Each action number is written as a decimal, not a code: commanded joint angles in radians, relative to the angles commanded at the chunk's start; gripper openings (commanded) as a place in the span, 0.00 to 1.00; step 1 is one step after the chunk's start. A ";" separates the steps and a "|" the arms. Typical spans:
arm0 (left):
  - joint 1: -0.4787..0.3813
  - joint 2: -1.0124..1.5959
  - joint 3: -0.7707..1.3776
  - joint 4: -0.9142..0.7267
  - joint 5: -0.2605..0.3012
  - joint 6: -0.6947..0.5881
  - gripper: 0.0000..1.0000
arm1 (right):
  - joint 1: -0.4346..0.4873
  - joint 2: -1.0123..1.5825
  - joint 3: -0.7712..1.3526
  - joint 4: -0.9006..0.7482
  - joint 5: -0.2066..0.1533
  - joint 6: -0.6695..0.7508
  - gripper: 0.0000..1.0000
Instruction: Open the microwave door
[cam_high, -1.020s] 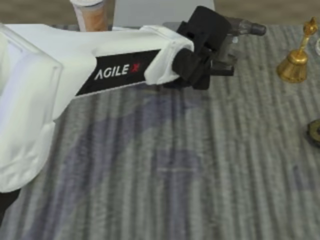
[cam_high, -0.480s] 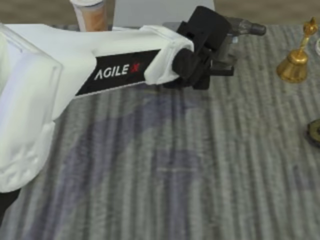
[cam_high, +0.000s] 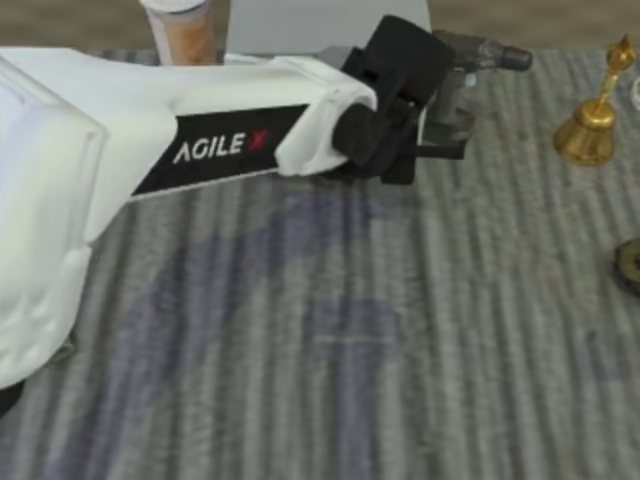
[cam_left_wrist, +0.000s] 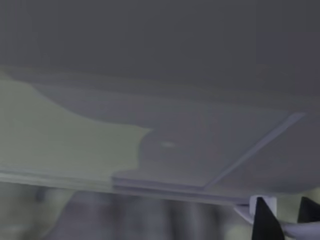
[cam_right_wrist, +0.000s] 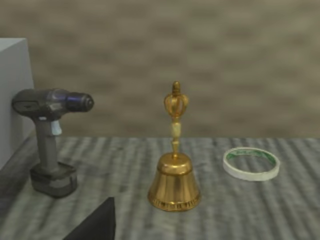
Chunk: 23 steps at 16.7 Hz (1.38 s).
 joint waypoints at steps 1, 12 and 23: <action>0.002 -0.009 -0.015 0.010 0.006 0.012 0.00 | 0.000 0.000 0.000 0.000 0.000 0.000 1.00; 0.005 -0.014 -0.028 0.016 0.011 0.021 0.00 | 0.000 0.000 0.000 0.000 0.000 0.000 1.00; 0.005 -0.014 -0.028 0.016 0.011 0.021 0.00 | 0.000 0.000 0.000 0.000 0.000 0.000 1.00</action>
